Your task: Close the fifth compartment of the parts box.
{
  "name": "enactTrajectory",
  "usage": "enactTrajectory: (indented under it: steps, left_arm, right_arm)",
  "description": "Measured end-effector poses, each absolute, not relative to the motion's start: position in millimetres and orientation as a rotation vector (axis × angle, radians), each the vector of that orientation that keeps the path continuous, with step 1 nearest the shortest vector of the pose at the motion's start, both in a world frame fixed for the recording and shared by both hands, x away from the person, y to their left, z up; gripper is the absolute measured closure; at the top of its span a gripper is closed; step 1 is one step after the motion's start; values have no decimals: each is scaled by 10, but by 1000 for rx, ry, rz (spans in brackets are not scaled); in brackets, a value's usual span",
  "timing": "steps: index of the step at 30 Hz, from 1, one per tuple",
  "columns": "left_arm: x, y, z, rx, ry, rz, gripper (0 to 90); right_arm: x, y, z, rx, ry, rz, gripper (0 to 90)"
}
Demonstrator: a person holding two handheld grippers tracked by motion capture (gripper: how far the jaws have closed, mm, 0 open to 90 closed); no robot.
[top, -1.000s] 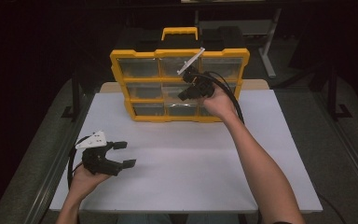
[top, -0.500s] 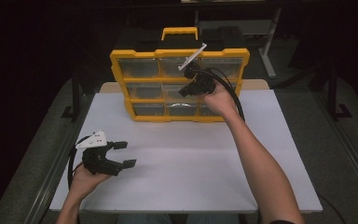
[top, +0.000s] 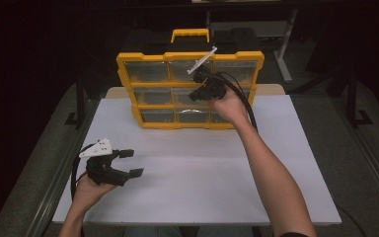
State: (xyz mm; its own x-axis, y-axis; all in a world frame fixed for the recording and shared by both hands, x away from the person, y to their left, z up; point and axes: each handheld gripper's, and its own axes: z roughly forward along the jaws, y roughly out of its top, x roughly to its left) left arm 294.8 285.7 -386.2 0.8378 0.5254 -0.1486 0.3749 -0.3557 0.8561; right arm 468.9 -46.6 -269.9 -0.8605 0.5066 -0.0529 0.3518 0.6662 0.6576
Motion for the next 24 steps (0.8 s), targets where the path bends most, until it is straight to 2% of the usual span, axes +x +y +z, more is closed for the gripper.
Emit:
enactTrajectory:
  steps: [24]
  left_arm:
    - [2958, 2852, -3863, 1988, 664, 190, 176]
  right_arm:
    - [4689, -465, -2728, 687, 2553, 953, 889]
